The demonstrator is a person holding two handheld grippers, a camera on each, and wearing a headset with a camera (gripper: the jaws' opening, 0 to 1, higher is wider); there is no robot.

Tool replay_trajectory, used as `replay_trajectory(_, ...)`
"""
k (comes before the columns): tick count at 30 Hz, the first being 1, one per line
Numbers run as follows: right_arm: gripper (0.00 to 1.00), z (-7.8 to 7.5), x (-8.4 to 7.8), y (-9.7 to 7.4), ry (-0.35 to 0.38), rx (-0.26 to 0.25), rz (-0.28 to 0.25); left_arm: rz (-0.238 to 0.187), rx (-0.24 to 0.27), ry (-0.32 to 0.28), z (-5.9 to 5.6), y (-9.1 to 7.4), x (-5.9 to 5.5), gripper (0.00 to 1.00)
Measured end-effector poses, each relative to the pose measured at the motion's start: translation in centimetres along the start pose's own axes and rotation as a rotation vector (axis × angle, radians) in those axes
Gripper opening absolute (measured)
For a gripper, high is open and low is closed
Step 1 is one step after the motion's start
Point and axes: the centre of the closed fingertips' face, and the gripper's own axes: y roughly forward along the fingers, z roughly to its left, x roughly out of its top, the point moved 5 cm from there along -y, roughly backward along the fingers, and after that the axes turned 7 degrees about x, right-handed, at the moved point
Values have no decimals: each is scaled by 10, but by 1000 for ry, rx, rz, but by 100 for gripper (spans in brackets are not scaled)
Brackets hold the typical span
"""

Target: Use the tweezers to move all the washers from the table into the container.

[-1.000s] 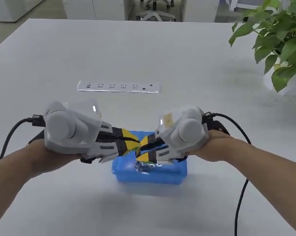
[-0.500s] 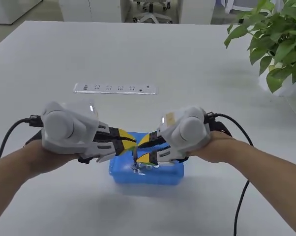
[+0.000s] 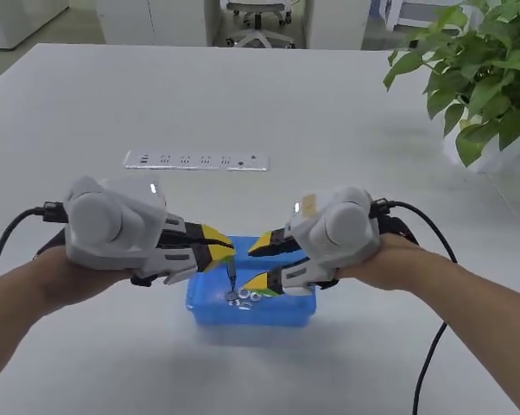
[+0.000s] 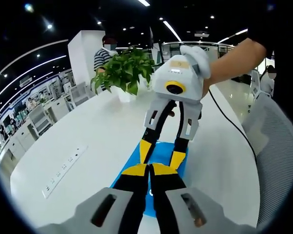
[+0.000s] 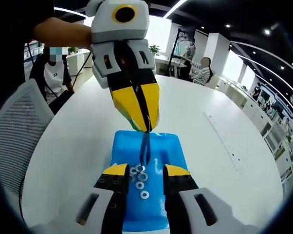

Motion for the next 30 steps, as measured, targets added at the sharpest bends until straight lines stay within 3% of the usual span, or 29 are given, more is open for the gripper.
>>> replay_trajectory(14, 33, 11, -3, -23, 54, -53, -10, -1, 10, -17, -4, -11, 10, 5)
replay_trajectory(30, 31, 28, 4, -32, 47, -49, -35, -20, -39, 8, -21, -21, 26, 5)
